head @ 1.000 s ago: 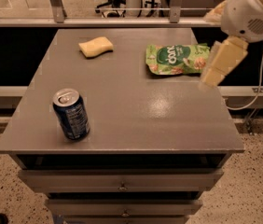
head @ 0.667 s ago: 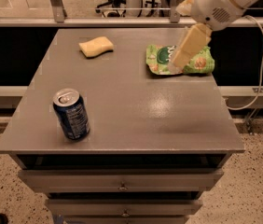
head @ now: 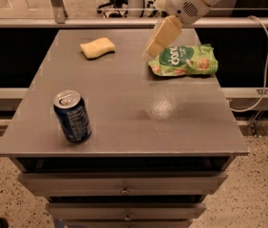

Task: Pick sponge

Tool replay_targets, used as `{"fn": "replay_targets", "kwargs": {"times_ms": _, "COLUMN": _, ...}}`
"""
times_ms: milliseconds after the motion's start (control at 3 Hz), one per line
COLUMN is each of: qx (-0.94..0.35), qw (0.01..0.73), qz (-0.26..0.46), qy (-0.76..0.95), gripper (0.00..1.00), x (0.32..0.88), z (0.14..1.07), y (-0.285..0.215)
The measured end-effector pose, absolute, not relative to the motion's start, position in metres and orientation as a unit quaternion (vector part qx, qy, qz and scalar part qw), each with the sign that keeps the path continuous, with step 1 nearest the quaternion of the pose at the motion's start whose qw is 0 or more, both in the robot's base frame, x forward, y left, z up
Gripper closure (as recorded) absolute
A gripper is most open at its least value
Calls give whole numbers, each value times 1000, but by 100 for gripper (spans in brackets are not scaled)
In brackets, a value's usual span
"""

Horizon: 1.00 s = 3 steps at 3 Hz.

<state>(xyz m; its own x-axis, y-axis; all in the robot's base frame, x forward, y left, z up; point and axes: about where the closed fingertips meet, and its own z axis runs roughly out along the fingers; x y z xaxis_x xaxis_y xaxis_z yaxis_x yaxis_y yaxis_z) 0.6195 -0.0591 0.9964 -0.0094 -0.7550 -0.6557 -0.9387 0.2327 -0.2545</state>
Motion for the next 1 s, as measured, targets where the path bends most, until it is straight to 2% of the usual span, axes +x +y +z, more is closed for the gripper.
{"fn": "replay_targets", "kwargs": {"times_ms": 667, "qx": -584, "qw": 400, "qz": 166, "qy": 687, "gripper": 0, "x": 655, "z": 972, "y": -21}}
{"fn": "replay_targets", "kwargs": {"times_ms": 1000, "qx": -540, "qw": 422, "qz": 184, "qy": 704, "gripper": 0, "x": 711, "z": 932, "y": 10}}
